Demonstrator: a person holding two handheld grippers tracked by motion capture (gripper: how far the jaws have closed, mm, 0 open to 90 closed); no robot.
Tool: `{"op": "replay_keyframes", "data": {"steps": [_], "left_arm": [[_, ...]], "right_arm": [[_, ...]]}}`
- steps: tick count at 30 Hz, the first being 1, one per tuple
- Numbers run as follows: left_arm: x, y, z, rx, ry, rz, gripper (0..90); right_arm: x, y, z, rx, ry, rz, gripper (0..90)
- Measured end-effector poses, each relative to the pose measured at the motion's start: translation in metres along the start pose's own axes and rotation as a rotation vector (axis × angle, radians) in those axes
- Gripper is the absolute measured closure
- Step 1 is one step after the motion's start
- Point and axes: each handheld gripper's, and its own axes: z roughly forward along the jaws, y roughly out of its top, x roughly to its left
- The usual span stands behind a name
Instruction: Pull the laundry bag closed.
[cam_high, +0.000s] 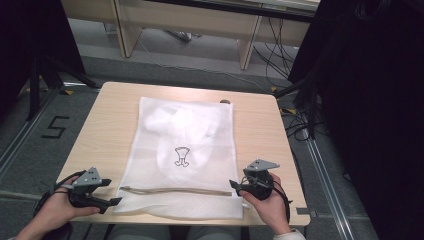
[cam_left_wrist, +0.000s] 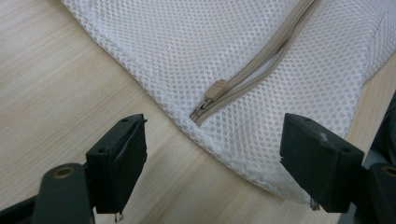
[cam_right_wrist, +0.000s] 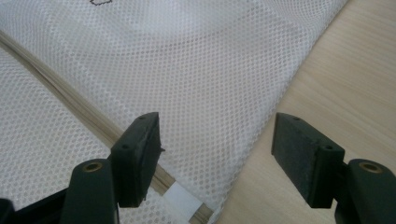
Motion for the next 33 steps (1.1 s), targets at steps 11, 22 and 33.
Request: {"op": "replay_keyframes", "data": {"steps": [11,22,33], "left_arm": [[0.000,0.000,0.000,0.003,-0.002,0.017,22.3],[0.000,0.000,-0.001,0.018,-0.002,0.019,22.3],[0.001,0.000,-0.001,0.014,-0.005,0.024,22.3]], "right_arm": [[0.018,0.018,0.006,-0.094,0.071,-0.081,35.3],[0.058,0.056,0.031,-0.079,0.187,-0.180,52.4],[0.097,0.087,0.062,-0.051,0.267,-0.241,61.1]]}}
